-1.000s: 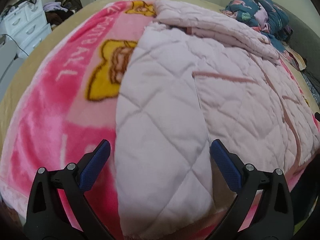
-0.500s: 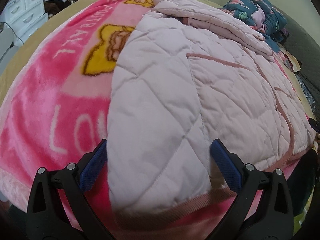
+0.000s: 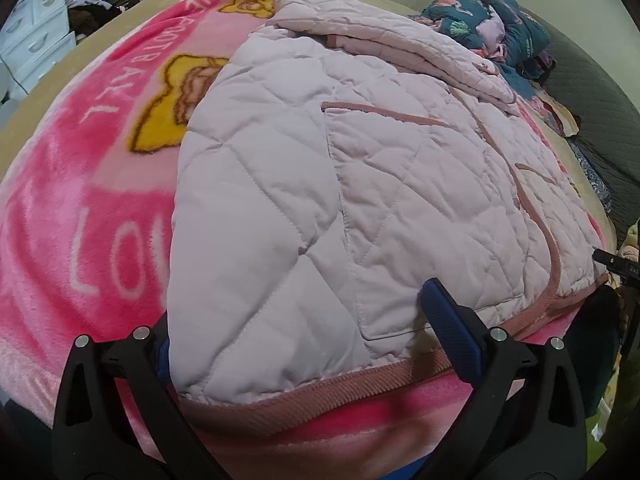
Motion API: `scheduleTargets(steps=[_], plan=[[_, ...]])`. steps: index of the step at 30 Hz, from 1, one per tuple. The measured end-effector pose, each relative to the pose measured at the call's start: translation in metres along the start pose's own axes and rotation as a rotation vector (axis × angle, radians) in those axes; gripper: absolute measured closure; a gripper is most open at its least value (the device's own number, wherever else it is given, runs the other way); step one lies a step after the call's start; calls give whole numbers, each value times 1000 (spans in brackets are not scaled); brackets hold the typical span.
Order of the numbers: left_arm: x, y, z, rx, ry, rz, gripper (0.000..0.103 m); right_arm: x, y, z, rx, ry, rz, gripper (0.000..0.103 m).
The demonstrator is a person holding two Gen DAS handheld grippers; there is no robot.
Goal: Fold large clothes
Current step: 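Move both open tools down to the ribbed hem of the jacket, then close both tools on the dark-pink ribbed hem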
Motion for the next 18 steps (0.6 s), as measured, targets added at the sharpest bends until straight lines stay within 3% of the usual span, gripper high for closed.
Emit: scheduleTargets(steps=[4, 11, 14, 16, 18], plan=[[1, 2, 0, -3, -1, -2, 9, 9, 0, -5, -64, 52, -28, 4], [0, 5, -2, 6, -26, -6, 9, 24, 2, -25, -103, 23, -63, 6], [0, 5, -5, 19, -56, -6, 9, 23, -4, -22, -106, 59, -20, 26], [-1, 6, -9, 33, -78, -7, 9, 23, -7, -19, -126, 83, -2, 57], [-2, 5, -10, 46, -97, -6, 12, 22, -10, -16, -181, 140, 16, 69]])
Point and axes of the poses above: each gripper's, at about its wrist camera, not at the fingertips, and y roughly the way its jaws point, z to its right, x to its underside, the point moved 6 cm from there along y, roughly the way its jaws point, and after that the axes turned 12 degrees about z, right-handed, at the moved point
